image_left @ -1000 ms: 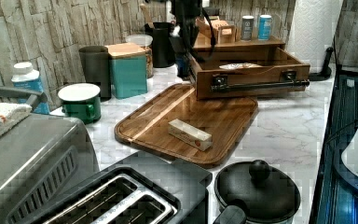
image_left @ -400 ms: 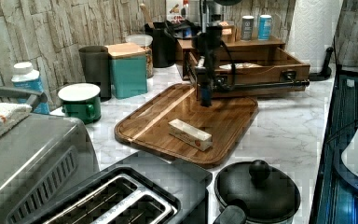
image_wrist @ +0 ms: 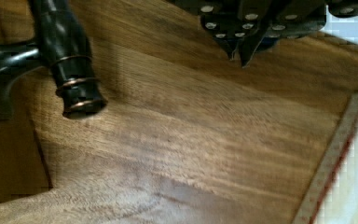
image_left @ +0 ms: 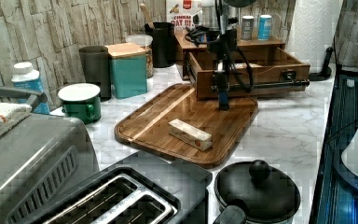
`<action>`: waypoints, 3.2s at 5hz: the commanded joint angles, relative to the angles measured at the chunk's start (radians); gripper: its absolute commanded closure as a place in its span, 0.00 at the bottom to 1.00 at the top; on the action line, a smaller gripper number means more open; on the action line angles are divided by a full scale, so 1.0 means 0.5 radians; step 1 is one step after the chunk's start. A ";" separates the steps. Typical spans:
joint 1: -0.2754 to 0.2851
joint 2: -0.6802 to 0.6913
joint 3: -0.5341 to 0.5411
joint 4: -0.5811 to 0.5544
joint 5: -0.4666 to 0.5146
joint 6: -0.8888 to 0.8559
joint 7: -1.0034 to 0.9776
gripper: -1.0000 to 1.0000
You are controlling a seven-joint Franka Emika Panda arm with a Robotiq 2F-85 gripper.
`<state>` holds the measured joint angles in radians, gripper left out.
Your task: Close the drawer.
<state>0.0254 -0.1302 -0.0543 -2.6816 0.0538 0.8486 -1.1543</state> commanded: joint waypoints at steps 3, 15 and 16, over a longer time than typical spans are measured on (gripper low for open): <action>-0.240 -0.180 -0.355 -0.002 -0.317 -0.260 -0.582 1.00; -0.359 0.696 -0.838 1.112 0.160 0.549 -2.027 1.00; -0.416 0.820 -0.790 1.290 0.373 0.590 -2.185 1.00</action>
<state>-0.1304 0.2260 -0.4363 -2.3047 0.1873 1.0176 -2.1484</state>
